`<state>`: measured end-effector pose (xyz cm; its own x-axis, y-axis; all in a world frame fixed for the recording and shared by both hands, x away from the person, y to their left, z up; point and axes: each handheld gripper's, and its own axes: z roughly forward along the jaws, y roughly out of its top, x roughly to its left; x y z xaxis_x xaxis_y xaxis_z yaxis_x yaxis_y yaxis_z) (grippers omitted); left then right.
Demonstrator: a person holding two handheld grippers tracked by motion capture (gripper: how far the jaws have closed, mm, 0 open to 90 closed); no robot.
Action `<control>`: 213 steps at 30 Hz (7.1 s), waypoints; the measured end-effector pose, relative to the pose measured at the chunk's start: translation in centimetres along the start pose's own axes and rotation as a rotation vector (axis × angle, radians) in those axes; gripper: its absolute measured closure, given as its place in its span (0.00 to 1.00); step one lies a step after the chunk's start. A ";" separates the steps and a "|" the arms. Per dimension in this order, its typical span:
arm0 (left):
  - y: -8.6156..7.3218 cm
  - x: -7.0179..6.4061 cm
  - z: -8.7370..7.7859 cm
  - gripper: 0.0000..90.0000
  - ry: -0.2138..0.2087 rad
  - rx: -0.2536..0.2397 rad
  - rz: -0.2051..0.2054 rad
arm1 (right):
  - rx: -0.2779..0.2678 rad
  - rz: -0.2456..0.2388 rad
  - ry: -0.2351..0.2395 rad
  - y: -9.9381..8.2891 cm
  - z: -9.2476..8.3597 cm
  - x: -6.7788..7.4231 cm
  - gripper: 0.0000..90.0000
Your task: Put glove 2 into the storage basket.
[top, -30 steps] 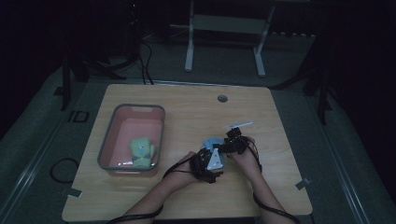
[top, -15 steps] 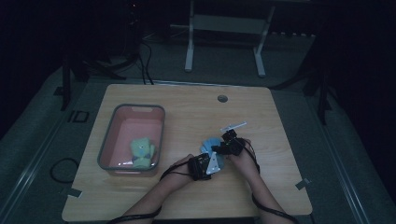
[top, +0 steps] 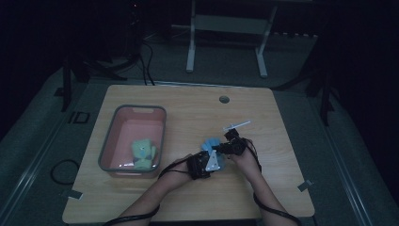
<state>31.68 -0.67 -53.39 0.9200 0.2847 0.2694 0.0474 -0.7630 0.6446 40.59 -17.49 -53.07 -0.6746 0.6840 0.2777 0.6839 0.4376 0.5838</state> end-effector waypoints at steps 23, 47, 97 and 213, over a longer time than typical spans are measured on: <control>0.8 1.8 -7.3 0.84 0.042 0.009 0.014 | -0.088 -0.085 0.071 4.1 -3.1 4.3 0.87; -0.9 3.4 -12.6 0.84 0.109 0.060 -0.005 | -0.100 -0.177 0.100 9.1 -2.5 9.1 0.87; -11.3 4.9 -18.5 0.84 0.144 0.192 -0.181 | -0.038 -0.259 0.196 14.4 7.9 19.0 0.87; -3.4 -2.7 -4.6 0.02 -0.209 -0.024 -0.185 | -0.143 -0.311 0.062 -5.4 -3.3 2.0 0.15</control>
<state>27.27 3.85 -53.01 0.9570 0.2899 -0.0066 0.2152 -0.6948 0.6863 34.66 -20.39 -53.12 -0.8633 0.4920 0.1124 0.3996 0.5304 0.7477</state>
